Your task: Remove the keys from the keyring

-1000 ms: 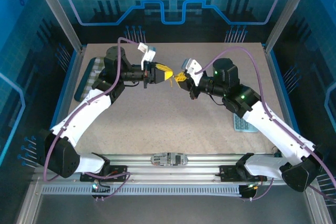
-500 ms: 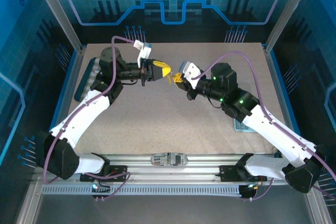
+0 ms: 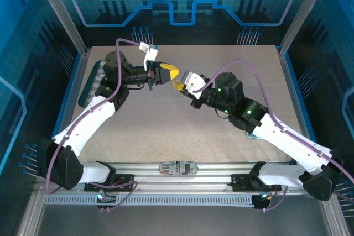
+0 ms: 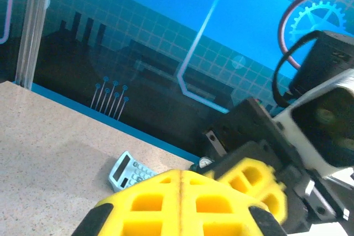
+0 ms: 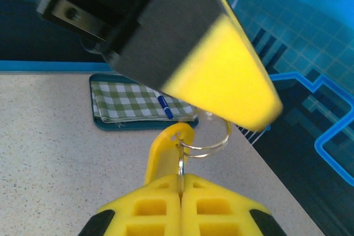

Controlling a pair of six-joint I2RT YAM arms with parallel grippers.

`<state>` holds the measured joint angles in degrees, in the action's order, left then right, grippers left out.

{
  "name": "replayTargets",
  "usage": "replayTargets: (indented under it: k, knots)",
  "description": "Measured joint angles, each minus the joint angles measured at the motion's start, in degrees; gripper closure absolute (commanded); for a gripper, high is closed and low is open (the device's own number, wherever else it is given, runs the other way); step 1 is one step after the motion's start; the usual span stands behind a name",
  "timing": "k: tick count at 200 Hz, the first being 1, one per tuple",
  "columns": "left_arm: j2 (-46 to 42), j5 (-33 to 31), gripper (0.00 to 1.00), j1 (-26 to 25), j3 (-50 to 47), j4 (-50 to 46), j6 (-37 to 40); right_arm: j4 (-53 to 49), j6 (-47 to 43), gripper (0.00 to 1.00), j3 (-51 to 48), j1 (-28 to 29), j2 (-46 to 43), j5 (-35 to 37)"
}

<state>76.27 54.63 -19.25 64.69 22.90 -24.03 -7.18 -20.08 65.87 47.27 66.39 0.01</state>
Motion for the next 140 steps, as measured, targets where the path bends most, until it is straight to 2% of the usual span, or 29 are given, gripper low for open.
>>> replayTargets:
  k: [26,70,78,102,140]
  knots:
    - [-0.02,-1.88,1.00,0.00,-0.04,0.57,0.00,-0.07,-1.11,1.00,0.00,2.64,1.36,0.00]
    - [-0.26,-3.41,1.00,0.00,-0.28,0.31,0.42,-0.20,-1.66,1.00,-0.22,2.93,2.32,0.33]
    - [-0.48,-3.98,0.93,0.00,-0.31,-0.13,0.63,-0.28,-1.66,1.00,-0.22,2.93,2.32,0.48]
    - [-1.73,-5.16,0.58,0.42,-0.52,-1.68,2.05,-0.66,-2.08,1.00,-0.33,2.78,2.12,0.42]
    - [-4.59,-5.84,0.45,2.36,-1.11,-6.88,4.28,-2.93,-2.99,1.00,-0.74,-0.24,0.33,-0.59]
